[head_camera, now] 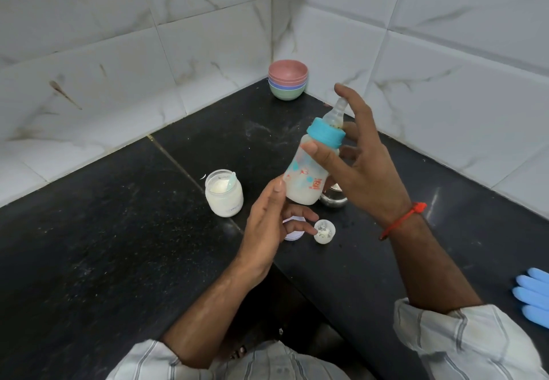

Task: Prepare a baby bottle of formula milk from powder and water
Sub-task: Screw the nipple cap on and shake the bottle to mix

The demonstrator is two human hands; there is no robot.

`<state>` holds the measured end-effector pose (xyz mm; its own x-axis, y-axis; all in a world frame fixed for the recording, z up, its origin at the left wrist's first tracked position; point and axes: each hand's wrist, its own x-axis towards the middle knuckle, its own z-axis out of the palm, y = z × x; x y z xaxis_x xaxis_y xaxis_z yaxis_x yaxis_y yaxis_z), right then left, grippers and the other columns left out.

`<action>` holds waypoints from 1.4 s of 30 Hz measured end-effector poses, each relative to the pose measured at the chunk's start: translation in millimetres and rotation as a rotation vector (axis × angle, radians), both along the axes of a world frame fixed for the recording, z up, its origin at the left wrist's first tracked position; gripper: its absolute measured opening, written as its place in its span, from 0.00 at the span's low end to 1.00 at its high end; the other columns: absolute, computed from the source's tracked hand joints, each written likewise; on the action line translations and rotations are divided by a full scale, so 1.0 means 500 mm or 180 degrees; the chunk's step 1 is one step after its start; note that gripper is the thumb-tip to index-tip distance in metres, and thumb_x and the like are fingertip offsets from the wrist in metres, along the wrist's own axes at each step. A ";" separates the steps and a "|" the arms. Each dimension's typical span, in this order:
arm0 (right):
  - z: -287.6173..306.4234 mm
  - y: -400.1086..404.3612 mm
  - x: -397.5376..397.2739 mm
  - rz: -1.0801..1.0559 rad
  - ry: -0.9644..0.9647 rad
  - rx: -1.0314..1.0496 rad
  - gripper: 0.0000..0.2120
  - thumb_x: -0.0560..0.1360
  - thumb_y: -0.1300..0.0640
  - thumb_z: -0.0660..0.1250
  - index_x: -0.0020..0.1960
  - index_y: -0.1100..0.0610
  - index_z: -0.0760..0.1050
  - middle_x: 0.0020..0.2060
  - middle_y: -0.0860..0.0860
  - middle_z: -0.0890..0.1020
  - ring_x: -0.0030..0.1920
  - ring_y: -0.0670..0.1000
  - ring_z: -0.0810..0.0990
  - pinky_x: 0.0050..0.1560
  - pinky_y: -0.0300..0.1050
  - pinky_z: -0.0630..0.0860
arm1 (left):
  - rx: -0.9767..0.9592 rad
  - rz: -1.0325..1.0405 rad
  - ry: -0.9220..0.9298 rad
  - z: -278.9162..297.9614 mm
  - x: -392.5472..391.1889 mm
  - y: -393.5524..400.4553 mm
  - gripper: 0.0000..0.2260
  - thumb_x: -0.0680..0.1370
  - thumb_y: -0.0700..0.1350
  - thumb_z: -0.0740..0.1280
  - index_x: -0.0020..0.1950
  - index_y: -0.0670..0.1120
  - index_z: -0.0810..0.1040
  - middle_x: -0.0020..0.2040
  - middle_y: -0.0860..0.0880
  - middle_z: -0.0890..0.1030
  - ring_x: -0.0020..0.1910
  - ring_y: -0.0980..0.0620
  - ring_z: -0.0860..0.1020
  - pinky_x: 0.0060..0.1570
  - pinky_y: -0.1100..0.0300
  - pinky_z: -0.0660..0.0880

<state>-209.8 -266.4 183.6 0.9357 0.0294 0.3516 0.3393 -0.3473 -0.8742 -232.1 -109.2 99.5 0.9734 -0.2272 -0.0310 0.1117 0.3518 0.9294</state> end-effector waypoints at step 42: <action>-0.054 0.019 -0.015 -0.0330 -0.0855 0.0578 0.42 0.70 0.56 0.81 0.74 0.36 0.62 0.66 0.56 0.78 0.59 0.54 0.83 0.58 0.46 0.81 | 0.0139 0.0734 0.1159 -0.062 0.020 0.083 0.28 0.84 0.63 0.52 0.63 0.42 0.79 0.39 0.46 0.80 0.33 0.48 0.79 0.27 0.55 0.78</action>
<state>-217.4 -256.8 156.5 0.8036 -0.1468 0.5767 0.5370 -0.2390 -0.8090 -222.3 -67.7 68.3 0.9223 0.0043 -0.3865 0.3581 0.3672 0.8585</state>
